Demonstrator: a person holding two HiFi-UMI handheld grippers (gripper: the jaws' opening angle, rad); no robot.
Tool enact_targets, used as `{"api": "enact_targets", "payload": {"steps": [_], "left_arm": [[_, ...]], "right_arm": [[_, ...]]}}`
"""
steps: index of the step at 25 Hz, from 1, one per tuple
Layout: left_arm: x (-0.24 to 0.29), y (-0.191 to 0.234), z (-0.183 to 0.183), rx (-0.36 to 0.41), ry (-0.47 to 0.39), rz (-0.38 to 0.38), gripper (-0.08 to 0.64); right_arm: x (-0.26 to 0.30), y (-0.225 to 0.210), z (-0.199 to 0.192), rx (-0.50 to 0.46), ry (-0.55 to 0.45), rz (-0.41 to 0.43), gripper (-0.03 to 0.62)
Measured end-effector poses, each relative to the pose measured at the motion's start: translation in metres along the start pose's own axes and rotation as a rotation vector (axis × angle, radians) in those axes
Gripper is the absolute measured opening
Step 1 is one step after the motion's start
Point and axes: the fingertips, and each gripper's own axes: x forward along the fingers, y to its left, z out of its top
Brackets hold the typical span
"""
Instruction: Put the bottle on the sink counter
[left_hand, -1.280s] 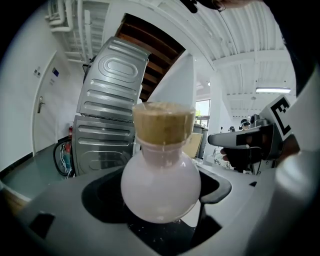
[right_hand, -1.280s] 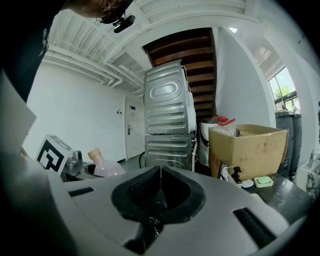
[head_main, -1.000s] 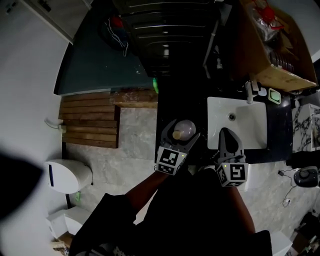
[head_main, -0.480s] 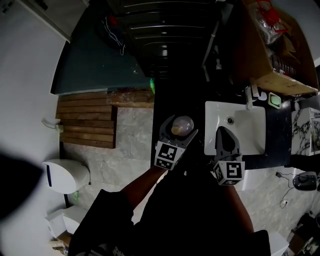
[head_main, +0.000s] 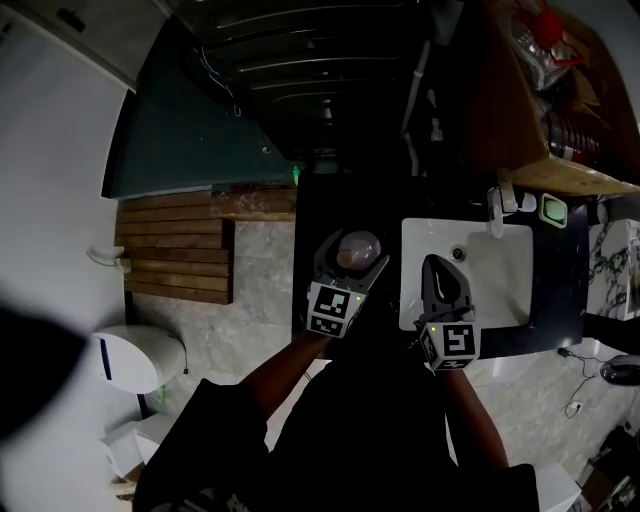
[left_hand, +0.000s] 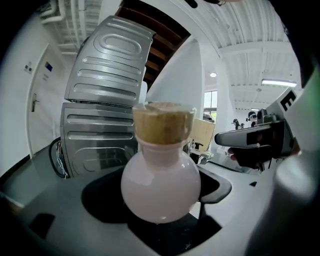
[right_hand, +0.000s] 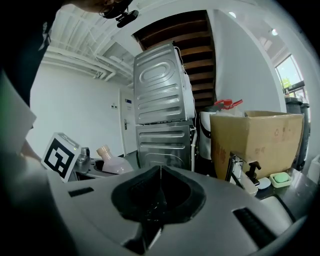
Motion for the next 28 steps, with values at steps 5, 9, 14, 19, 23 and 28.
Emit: {"api": "enact_targets", "payload": {"steps": [5,9,14,19,23,28], "left_arm": [[0.029,0.0,0.0,0.015,0.027,-0.003,0.39],[0.058,-0.001,-0.001,0.012,0.045,-0.008,0.39],[0.091,0.0,-0.005,0.024,0.058,-0.025,0.39],[0.122,-0.001,-0.008,0.042,0.073,-0.049,0.39],[0.148,0.004,-0.012,0.055,0.085,-0.053,0.39],[0.172,0.008,-0.022,0.072,0.12,-0.061,0.39]], "right_arm": [[0.019,-0.017,-0.003,-0.002,-0.014,0.007,0.04],[0.033,-0.036,-0.006,0.002,-0.004,0.004,0.04],[0.049,-0.054,-0.007,0.018,-0.008,-0.002,0.04],[0.055,-0.066,-0.026,0.034,0.032,-0.005,0.04],[0.065,-0.069,-0.031,0.034,0.046,0.003,0.04],[0.079,-0.078,-0.036,0.041,0.051,-0.003,0.04]]}}
